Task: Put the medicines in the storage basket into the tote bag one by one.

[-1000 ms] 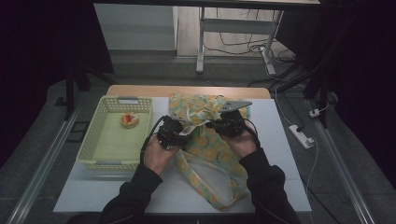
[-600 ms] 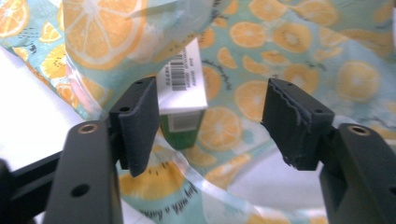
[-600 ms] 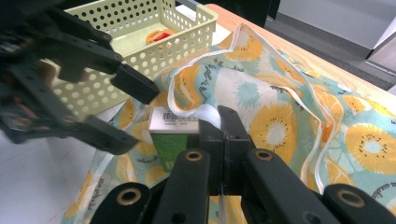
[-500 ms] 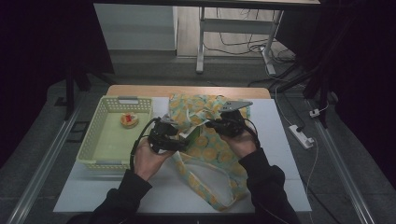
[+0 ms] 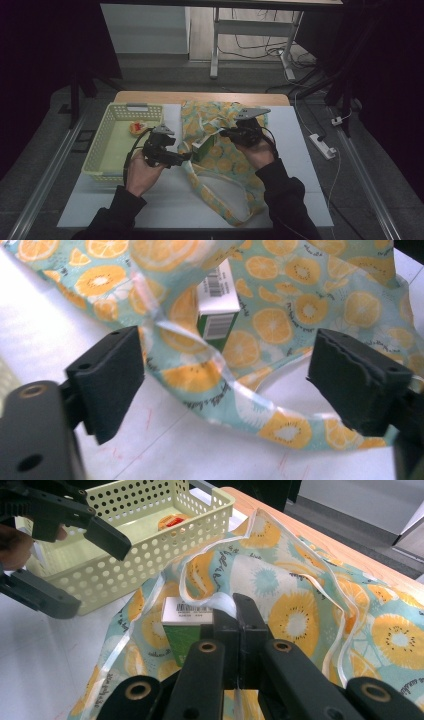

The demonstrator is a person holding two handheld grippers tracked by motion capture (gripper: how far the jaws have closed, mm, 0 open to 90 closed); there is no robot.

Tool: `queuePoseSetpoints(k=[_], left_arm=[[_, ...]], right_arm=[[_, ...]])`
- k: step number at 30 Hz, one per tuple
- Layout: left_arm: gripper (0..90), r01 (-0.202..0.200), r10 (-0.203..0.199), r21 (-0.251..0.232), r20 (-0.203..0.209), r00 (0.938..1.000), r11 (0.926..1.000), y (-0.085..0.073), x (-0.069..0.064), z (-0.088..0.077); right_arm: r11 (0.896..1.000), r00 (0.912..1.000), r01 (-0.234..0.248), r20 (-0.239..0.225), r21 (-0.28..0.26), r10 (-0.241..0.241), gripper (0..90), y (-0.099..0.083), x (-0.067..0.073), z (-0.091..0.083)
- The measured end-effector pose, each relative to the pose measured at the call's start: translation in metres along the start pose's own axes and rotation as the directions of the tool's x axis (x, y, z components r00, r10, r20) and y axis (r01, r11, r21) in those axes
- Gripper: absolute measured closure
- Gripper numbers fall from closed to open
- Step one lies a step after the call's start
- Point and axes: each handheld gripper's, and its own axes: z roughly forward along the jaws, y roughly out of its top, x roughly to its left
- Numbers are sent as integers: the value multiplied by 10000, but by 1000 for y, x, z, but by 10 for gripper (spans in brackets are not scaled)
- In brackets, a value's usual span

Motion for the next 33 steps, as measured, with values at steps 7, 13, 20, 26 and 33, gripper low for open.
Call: queuePoseSetpoints(k=[7, 13, 20, 26, 33], left_arm=[[57, -32, 32, -69, -55, 10000, 10000, -9, 8, -12], [12, -168, 164, -111, -320, 9994, 9998, -15, 15, -21], [0, -212, 210, -61, -377, 9991, 9998, -20, 28, -29], [0, 51, -53, -33, -412, 9991, 10000, -24, 40, -33], [0, 292, -298, -126, -466, 9985, 9995, -28, 55, -38]], right_arm=[[10000, 10000, 7, -3, -3, -7, 899, 0, 0, 0], [10000, 10000, 11, -8, 5, -11, 900, 0, 0, 0], [10000, 10000, 15, -11, 18, -15, 899, 0, 0, 0], [10000, 10000, 19, -12, 34, -19, 899, 0, 0, 0], [10000, 10000, 22, -37, 23, -22, 899, 0, 0, 0]])
